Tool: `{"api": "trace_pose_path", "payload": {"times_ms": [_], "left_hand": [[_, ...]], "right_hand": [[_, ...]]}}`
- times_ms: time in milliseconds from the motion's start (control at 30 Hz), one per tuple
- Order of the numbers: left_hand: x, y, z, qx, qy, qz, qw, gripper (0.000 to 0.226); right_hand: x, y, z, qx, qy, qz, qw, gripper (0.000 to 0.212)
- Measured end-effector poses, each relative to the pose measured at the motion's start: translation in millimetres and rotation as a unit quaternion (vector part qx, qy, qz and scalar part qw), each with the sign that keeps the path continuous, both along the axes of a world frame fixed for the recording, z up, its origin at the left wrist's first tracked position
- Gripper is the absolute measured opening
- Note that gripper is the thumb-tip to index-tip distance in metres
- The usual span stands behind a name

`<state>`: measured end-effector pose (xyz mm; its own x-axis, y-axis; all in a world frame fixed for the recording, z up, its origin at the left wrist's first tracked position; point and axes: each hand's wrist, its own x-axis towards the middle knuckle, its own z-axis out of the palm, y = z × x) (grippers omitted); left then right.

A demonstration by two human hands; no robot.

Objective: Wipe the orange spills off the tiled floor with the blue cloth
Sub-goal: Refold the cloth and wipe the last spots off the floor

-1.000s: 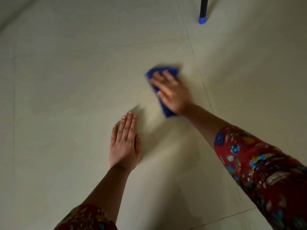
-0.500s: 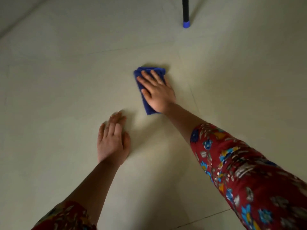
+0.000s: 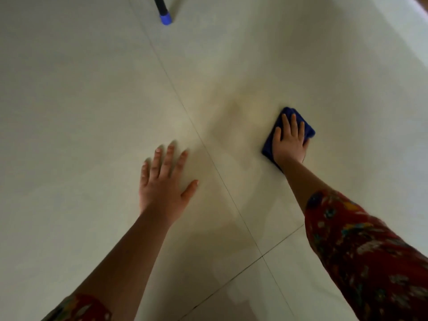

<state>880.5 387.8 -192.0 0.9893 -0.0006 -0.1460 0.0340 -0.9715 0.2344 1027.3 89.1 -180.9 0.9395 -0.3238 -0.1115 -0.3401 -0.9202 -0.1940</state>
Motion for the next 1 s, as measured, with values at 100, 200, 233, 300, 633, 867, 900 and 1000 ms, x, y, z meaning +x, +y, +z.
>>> {"api": "trace_pose_path", "payload": {"times_ms": [100, 200, 233, 300, 633, 867, 900, 1000], "left_hand": [[1, 0, 0, 0.010, 0.009, -0.005, 1.000, 0.076], [3, -4, 4, -0.001, 0.022, -0.003, 1.000, 0.076], [3, -4, 6, -0.010, 0.026, 0.000, 1.000, 0.076], [0, -7, 11, -0.019, 0.032, 0.006, 0.999, 0.074], [-96, 43, 31, -0.020, 0.031, 0.105, 0.994, 0.069], [-158, 110, 25, -0.014, 0.028, 0.206, 0.978, 0.067], [-165, 112, 25, -0.015, 0.022, 0.213, 0.977, 0.068], [-177, 112, 23, -0.017, 0.012, 0.238, 0.971, 0.075]], "right_hand": [[-62, -9, 2, 0.007, -0.006, -0.033, 0.999, 0.054], [-154, 3, 0, 0.000, -0.005, -0.017, 1.000, 0.055], [-179, 12, -2, -0.009, -0.001, -0.007, 1.000, 0.056], [-198, 27, -3, -0.018, 0.014, 0.014, 1.000, 0.058], [-111, 184, 1, -0.033, -0.001, 0.360, 0.932, 0.054], [-130, 122, -7, -0.046, -0.037, 0.437, 0.897, 0.055], [-115, 128, -5, -0.041, -0.030, 0.380, 0.924, 0.054], [-78, 183, -4, -0.034, -0.028, 0.283, 0.958, 0.052]]}}
